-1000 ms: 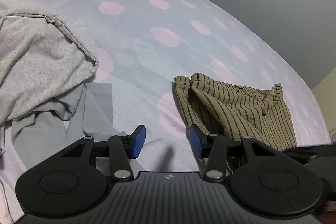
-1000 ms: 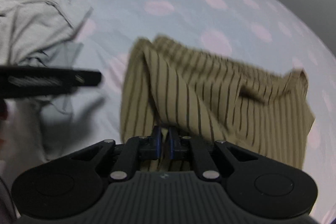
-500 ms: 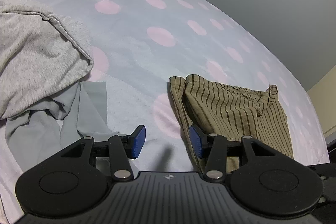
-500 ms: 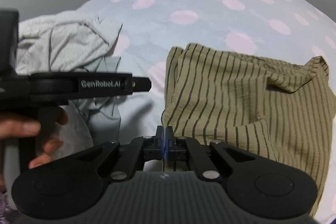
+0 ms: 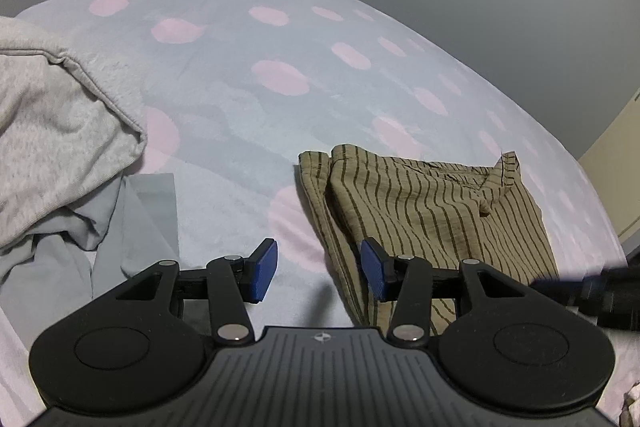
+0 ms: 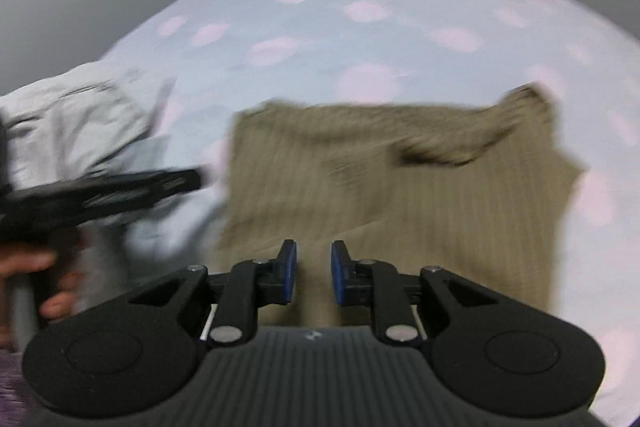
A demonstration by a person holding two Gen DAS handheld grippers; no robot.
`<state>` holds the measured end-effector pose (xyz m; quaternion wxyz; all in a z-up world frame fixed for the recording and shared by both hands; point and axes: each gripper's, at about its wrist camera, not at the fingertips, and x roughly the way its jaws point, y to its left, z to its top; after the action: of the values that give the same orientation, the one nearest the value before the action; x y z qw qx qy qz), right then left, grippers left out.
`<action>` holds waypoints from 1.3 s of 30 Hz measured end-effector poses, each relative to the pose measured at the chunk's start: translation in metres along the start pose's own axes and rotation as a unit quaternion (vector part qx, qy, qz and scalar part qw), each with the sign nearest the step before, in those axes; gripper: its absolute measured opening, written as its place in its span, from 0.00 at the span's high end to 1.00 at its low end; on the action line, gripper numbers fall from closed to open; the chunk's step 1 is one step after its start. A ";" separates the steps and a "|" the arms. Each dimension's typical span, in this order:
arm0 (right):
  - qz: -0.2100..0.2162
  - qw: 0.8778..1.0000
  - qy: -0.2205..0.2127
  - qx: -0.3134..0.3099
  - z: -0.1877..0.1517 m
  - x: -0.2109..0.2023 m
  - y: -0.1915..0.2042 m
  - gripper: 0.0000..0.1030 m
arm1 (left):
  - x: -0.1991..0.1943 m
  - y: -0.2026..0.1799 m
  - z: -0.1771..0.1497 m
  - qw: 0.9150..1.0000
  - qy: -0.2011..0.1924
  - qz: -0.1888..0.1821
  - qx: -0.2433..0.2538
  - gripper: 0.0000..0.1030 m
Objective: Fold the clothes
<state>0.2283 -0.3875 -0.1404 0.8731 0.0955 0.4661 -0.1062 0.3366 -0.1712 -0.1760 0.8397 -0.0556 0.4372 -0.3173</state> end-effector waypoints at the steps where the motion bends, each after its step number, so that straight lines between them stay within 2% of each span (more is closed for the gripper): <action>1: -0.018 1.000 0.000 -0.002 0.006 0.002 -0.011 0.80 | 0.002 0.000 0.000 1.000 0.003 0.002 0.001 0.58; 6: -0.063 0.998 0.013 0.000 0.029 0.034 -0.057 0.85 | 0.007 0.001 -0.001 1.000 0.000 0.011 0.001 0.58; 13: -0.053 0.998 0.038 0.017 0.035 0.095 -0.087 0.86 | 0.007 -0.001 -0.001 0.999 -0.038 0.011 0.014 0.58; 24: -0.043 0.998 -0.017 0.053 0.088 0.129 -0.104 0.89 | 0.025 -0.005 -0.003 0.999 -0.041 0.020 0.026 0.58; 28: -0.042 0.996 -0.038 0.076 0.093 0.117 -0.106 0.87 | 0.028 -0.005 -0.003 0.999 -0.034 0.022 0.025 0.58; 32: -0.037 0.996 -0.041 0.072 0.080 0.086 -0.106 0.85 | 0.025 -0.007 -0.004 0.999 -0.034 0.020 0.029 0.58; 35: -0.026 0.996 -0.038 0.074 0.059 0.057 -0.106 0.81 | 0.019 -0.013 -0.005 0.999 -0.034 0.014 0.038 0.58; 39: -0.017 0.997 -0.033 0.069 0.019 0.010 -0.103 0.80 | 0.010 -0.024 -0.009 0.998 -0.033 0.004 0.055 0.58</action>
<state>0.2205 -0.4920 -0.1454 0.8775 0.1440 0.4300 -0.1561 0.3222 -0.1938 -0.1795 0.8569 -0.0182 0.3912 -0.3351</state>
